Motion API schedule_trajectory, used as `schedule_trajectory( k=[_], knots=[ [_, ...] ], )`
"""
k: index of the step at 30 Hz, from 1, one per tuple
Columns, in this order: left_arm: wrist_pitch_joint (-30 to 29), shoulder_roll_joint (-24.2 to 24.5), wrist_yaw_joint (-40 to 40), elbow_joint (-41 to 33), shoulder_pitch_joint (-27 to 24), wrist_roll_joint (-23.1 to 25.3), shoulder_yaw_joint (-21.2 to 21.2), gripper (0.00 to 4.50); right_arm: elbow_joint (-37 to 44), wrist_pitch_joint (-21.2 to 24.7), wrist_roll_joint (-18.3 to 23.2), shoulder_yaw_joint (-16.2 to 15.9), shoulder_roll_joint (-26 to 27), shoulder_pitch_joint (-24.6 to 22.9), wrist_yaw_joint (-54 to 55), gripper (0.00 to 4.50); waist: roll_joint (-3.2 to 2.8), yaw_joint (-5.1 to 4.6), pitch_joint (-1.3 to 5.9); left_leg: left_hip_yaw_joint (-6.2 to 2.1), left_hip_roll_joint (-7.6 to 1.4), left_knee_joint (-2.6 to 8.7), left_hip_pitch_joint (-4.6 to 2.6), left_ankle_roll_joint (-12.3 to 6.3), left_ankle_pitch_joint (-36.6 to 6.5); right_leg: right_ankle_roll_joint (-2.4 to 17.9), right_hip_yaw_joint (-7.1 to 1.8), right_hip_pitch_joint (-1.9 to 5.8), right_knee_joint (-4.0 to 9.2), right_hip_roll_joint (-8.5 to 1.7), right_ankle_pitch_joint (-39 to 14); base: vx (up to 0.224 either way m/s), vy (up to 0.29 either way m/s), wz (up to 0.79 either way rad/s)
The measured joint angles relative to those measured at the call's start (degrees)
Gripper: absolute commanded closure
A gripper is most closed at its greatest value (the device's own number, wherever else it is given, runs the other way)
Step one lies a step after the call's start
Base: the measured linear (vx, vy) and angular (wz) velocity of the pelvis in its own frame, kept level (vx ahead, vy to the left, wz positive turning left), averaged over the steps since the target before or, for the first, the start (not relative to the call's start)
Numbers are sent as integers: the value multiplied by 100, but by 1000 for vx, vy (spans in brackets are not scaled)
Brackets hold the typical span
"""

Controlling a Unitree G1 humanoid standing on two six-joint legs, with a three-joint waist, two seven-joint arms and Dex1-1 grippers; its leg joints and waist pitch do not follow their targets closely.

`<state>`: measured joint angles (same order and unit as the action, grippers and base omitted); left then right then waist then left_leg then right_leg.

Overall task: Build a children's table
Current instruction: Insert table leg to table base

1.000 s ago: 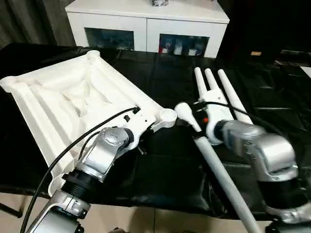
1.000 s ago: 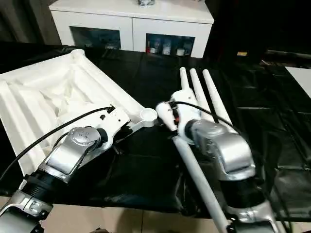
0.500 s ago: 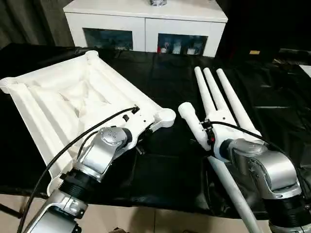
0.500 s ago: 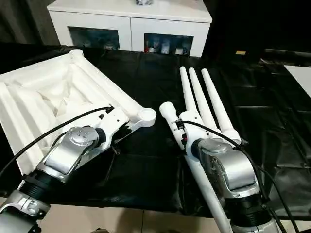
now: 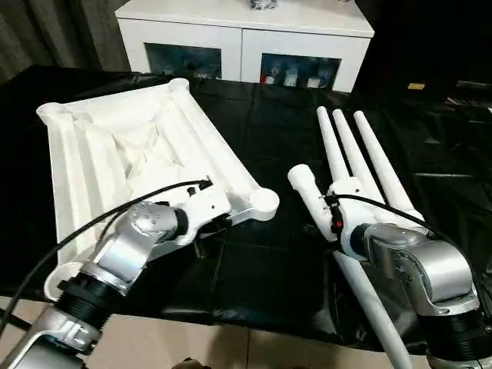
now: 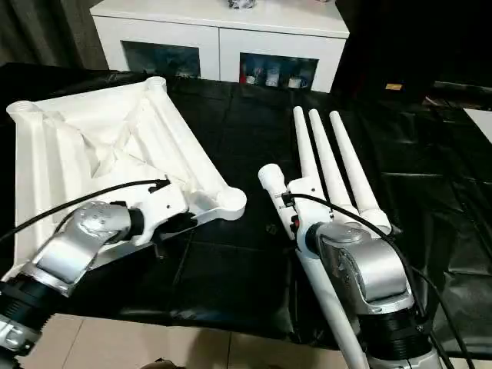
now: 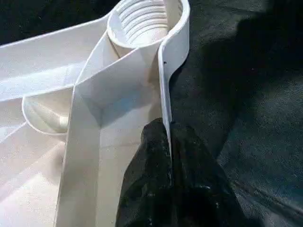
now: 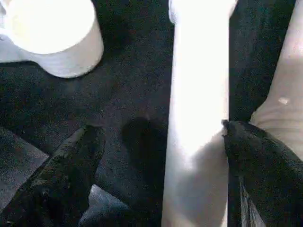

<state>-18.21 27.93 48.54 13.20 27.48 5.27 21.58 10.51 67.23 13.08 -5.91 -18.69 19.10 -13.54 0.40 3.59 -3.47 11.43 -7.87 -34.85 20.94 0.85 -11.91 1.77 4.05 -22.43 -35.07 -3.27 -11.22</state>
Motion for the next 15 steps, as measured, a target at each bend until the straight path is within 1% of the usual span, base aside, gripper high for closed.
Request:
schedule_trajectory(
  k=[1,2,3,4,6,9,11,14,15],
  knots=[
    [5,72,82,-30,1,-15,-8,390,-24,8,2,5,-1,-6,-6,0,-1,-6,0,0,0,2,0,3,2,0,0,-2,-2,0,0,0,0,0],
    [7,121,145,-41,1,-35,-32,390,-52,8,3,18,-1,-8,-12,0,-1,-9,0,0,0,4,1,5,3,0,0,-4,-3,0,0,0,0,0],
    [30,159,187,-46,2,-52,-43,381,-72,10,5,47,-2,-17,-15,0,0,-12,0,0,0,4,1,6,4,-1,0,-6,-4,0,0,0,0,0],
    [88,201,198,-46,2,-55,-46,365,-99,12,5,78,-7,-38,-18,0,0,-13,0,0,0,5,1,8,5,0,0,-6,-5,0,0,0,0,0],
    [140,239,198,-46,5,-56,-83,358,-174,16,4,95,-17,-62,-26,0,0,-25,0,0,0,4,1,9,6,0,0,-6,-7,0,0,0,0,0],
    [277,265,160,-46,10,-86,-221,321,-241,17,-1,95,-54,-154,-56,0,1,-33,-1,0,0,3,1,14,11,1,0,-8,-12,0,1,0,0,0],
    [350,274,87,-46,57,-130,-412,320,-274,12,-10,95,-80,-157,-76,30,1,-35,-1,0,0,3,-2,16,15,1,0,-7,-17,0,1,0,0,0],
    [354,308,77,-125,196,-320,-685,320,-406,-29,-16,102,-114,-158,-116,50,2,-23,0,0,0,3,-6,16,16,1,0,-4,-18,0,1,0,0,0],
    [353,308,75,-183,212,-388,-767,320,-446,-41,-16,107,-113,-158,-135,50,3,-22,0,0,0,3,-4,16,16,1,0,-4,-18,0,1,0,0,0]
  ],
)
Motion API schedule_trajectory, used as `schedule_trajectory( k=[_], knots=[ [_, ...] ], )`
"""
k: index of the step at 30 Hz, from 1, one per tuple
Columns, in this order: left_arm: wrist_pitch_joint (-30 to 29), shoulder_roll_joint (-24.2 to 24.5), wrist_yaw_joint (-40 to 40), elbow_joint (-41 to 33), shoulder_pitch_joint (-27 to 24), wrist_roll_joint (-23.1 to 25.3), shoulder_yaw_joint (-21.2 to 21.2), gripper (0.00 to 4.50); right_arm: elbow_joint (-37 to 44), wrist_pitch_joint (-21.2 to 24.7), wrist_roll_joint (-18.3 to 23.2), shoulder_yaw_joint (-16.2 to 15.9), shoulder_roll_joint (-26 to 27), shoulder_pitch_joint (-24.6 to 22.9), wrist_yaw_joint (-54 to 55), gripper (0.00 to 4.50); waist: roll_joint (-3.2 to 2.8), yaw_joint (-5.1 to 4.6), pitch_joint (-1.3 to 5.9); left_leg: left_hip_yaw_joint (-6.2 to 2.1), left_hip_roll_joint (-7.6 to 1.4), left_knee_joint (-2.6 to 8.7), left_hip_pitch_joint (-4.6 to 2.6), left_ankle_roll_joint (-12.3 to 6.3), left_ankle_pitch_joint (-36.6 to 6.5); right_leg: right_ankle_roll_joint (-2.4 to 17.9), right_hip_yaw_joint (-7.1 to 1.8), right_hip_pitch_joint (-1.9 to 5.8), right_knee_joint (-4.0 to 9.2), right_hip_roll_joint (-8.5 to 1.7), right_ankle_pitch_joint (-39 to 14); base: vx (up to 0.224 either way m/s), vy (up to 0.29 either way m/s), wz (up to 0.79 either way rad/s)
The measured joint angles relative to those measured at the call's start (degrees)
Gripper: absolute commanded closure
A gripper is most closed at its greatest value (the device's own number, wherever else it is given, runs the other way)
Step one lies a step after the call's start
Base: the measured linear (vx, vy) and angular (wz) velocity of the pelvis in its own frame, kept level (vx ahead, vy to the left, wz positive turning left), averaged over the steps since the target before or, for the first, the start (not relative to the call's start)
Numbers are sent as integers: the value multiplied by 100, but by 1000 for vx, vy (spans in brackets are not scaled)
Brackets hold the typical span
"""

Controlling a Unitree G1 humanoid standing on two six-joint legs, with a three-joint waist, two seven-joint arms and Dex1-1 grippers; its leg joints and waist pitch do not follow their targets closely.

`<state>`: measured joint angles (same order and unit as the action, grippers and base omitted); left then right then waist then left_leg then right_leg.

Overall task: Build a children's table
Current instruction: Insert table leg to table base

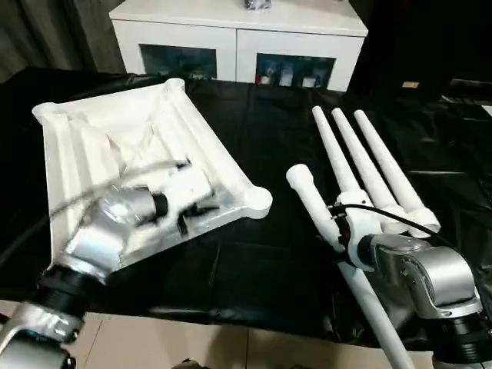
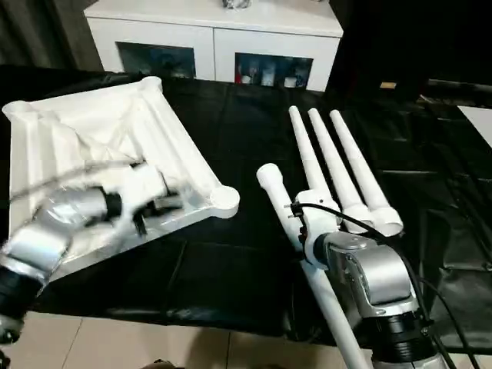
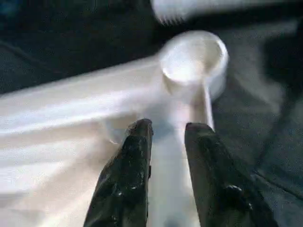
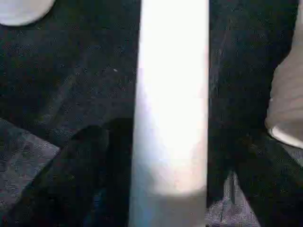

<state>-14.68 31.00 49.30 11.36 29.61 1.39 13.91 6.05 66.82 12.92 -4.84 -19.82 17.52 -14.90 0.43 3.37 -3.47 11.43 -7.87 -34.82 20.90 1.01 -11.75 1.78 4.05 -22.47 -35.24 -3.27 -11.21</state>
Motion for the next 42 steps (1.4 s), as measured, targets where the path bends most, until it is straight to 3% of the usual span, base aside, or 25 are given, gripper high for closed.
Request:
schedule_trajectory(
  k=[11,20,28,33,34,37,40,42],
  knots=[
    [-368,-274,-138,-516,32,-661,-624,320,-288,-251,46,260,131,8,-50,151,16,-3,8,0,0,-5,-2,-2,1,3,0,3,-2,0,2,0,0,0],
    [-1125,-841,-750,-938,-93,-881,-777,320,-654,-522,194,787,427,12,-42,217,30,-17,11,0,0,-5,-50,-1,0,-1,0,44,0,0,-1,0,0,0],
    [-2143,-1407,-1413,-1345,-267,-1336,-1201,240,-607,-413,846,1329,905,143,-248,281,29,-18,9,0,0,3,-40,-3,0,-3,3,39,4,0,-2,0,0,0],
    [-2618,-1739,-1895,-1498,-267,-1603,-1650,198,-383,-314,1019,1472,959,498,-257,283,25,-3,7,0,0,2,-39,-4,-1,-2,3,39,8,0,-1,0,0,0],
    [-2783,-1801,-1993,-1580,-270,-1707,-1759,173,-352,-290,1093,1585,972,639,-232,283,25,-3,6,0,0,1,-39,-4,-1,-2,3,38,8,0,-1,0,0,0],
    [-3086,-1855,-2039,-1860,-313,-1946,-1850,162,-199,-269,1335,1969,1100,987,-129,283,26,6,5,0,0,4,-40,-3,-1,-3,3,38,9,0,-2,0,0,0],
    [-3213,-2098,-1996,-2135,-485,-2177,-1781,120,-247,-604,2054,2869,1632,1637,171,283,25,3,4,1,0,7,-36,-4,-1,-3,3,34,14,0,-2,0,0,0],
    [-3236,-2295,-1976,-2189,-571,-2285,-1698,115,-327,-902,2459,3222,1854,1932,329,283,24,7,4,1,0,11,-35,-4,-1,-4,3,33,18,0,-2,0,0,0]
  ],
)
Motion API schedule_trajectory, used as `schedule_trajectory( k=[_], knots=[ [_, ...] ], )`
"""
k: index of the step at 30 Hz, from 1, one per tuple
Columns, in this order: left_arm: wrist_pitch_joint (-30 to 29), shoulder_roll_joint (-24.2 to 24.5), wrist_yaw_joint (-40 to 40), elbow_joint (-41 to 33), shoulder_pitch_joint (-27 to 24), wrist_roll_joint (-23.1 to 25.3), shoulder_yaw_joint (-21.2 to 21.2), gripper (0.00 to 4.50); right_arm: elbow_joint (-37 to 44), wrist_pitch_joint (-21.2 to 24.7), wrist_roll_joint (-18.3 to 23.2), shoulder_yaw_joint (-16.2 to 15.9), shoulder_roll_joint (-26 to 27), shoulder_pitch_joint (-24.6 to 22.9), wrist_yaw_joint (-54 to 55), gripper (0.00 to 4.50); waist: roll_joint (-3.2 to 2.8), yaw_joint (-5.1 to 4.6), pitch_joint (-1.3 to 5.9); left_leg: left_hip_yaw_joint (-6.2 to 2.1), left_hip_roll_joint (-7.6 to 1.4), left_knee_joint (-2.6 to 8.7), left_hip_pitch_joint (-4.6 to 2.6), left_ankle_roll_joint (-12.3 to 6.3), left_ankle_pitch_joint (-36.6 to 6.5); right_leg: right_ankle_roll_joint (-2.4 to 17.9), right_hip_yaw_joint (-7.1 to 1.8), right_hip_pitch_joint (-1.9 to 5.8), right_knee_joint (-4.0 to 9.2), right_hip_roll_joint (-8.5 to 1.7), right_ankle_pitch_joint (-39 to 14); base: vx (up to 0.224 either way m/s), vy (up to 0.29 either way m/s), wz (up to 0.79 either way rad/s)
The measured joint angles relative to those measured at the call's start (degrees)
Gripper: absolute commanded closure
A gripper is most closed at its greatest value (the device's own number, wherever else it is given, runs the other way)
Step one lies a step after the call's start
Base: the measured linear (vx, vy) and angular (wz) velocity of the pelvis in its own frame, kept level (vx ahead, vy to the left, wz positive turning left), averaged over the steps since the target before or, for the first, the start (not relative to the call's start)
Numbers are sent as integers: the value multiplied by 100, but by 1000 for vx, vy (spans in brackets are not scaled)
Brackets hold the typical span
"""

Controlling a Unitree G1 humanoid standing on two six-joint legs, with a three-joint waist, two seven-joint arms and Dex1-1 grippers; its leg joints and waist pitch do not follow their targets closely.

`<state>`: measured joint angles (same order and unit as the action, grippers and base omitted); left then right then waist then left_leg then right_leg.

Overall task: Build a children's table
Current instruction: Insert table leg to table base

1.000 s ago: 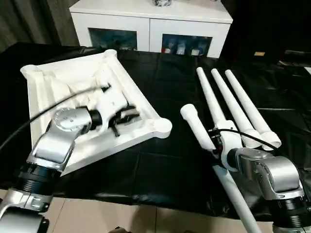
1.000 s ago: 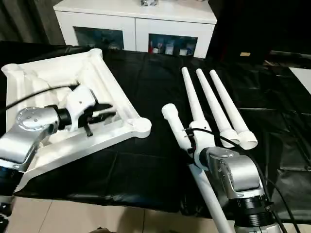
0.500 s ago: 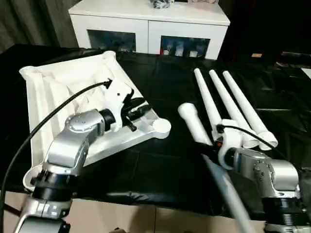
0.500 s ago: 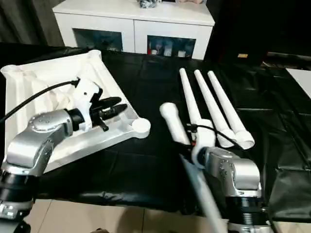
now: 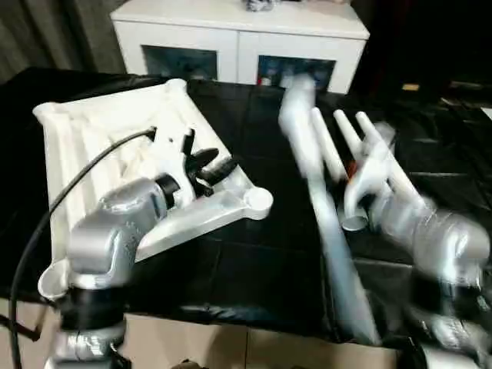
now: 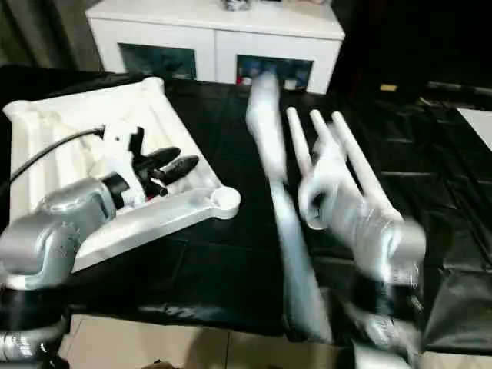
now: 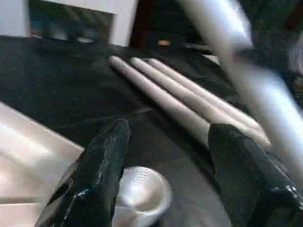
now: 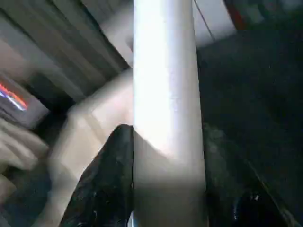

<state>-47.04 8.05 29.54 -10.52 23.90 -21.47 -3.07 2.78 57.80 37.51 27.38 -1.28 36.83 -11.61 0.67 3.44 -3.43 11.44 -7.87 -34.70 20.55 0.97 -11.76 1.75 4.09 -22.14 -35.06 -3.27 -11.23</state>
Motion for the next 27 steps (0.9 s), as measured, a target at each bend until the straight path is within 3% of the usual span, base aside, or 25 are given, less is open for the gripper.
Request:
schedule_trajectory(
  k=[2,9,12,15,21,27],
  knots=[
    [2,-206,8,-109,-107,-161,109,110,-163,-449,332,327,263,216,186,283,0,25,0,0,0,4,5,0,0,-1,3,0,8,0,-1,0,0,0],
    [-32,-748,-21,-274,-115,-632,161,54,-698,-1112,439,825,701,453,538,284,-5,-15,-2,4,0,3,63,-2,6,-2,2,-60,-1,0,5,0,0,0],
    [-36,-960,-21,-274,-115,-839,130,32,-757,-1390,545,834,734,658,610,284,-8,-23,-3,4,-1,7,77,-7,10,-3,3,-80,-7,0,5,0,0,0],
    [-22,-963,7,-276,-147,-926,156,2,-844,-1720,706,876,803,800,763,284,-9,-21,-3,4,-1,9,77,-11,11,-4,4,-81,-3,0,4,0,0,0],
    [-36,-823,12,-275,-535,-916,303,0,-1135,-2314,823,1196,809,941,988,284,-10,-7,-4,7,-1,7,81,-10,9,-9,2,-80,2,0,7,0,0,0],
    [-145,-720,18,-443,-569,-958,520,0,-1325,-2848,1016,1345,793,1102,1157,284,-10,-14,-4,7,-1,7,79,-10,10,-11,2,-80,-1,0,9,0,0,0]
  ],
)
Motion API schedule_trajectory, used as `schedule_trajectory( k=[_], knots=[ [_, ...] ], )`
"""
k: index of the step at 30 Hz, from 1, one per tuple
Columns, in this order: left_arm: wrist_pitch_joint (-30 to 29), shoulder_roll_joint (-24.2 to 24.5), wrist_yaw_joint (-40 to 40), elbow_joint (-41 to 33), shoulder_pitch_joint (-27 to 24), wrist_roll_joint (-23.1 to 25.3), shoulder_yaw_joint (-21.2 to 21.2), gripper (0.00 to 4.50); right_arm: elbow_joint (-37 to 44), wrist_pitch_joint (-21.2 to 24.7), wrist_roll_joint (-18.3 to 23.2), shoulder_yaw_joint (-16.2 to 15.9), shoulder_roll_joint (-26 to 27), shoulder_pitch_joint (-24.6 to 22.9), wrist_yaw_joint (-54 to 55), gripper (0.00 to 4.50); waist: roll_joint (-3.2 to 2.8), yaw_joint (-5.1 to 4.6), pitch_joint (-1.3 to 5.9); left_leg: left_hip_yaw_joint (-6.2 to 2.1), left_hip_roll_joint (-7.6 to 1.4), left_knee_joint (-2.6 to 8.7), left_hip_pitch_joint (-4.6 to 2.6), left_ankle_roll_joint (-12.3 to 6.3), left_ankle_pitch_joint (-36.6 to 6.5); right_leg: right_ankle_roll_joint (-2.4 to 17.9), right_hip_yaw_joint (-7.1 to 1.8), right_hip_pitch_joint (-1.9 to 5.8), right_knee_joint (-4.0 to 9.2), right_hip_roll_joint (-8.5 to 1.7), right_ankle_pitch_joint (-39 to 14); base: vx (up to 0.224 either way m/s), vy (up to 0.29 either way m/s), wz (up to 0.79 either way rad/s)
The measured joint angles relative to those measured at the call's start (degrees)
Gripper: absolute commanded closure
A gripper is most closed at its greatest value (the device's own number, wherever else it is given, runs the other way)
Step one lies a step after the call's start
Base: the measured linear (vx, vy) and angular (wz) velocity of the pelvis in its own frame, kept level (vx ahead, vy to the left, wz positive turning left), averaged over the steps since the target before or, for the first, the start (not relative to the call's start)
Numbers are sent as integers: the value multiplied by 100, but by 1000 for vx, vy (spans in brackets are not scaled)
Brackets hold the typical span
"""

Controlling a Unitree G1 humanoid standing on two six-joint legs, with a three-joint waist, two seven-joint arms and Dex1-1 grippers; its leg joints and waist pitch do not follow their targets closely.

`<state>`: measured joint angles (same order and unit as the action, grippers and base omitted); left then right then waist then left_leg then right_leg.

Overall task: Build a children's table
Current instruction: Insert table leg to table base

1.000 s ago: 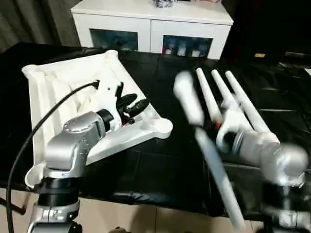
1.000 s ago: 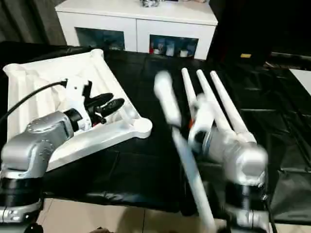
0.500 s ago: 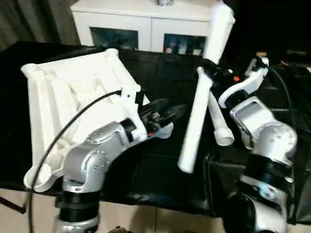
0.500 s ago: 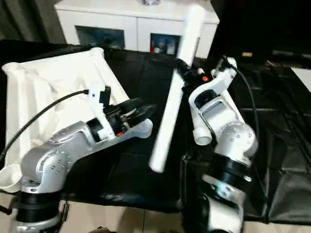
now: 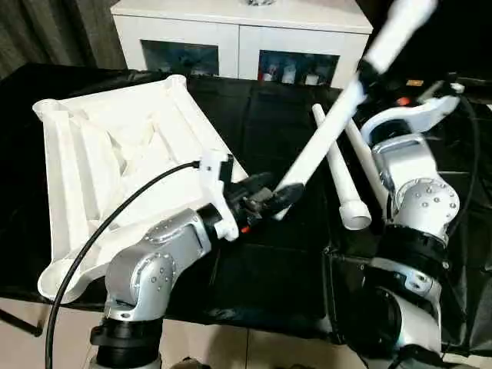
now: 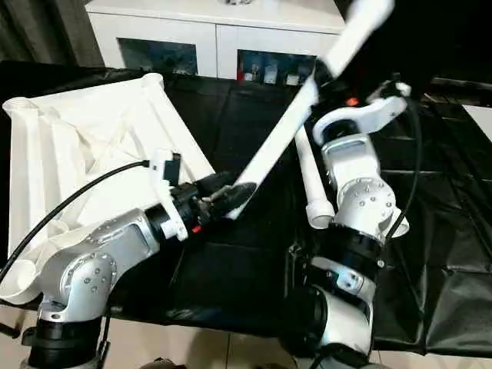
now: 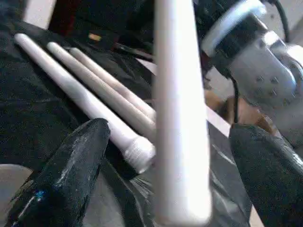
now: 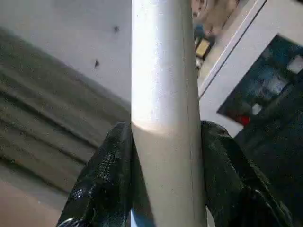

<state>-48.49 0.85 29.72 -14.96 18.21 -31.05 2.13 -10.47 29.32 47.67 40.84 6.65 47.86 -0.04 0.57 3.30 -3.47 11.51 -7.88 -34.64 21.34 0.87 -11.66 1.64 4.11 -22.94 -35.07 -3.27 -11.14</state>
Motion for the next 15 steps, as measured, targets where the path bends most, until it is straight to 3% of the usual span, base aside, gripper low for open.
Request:
schedule_trajectory(
  k=[15],
  knots=[
    [-9,14,-12,0,-28,-222,6,126,-216,-398,163,-52,2,19,108,284,-1,-11,0,0,0,-3,1,-1,1,-1,0,0,-4,0,2,0,0,0]
  ],
)
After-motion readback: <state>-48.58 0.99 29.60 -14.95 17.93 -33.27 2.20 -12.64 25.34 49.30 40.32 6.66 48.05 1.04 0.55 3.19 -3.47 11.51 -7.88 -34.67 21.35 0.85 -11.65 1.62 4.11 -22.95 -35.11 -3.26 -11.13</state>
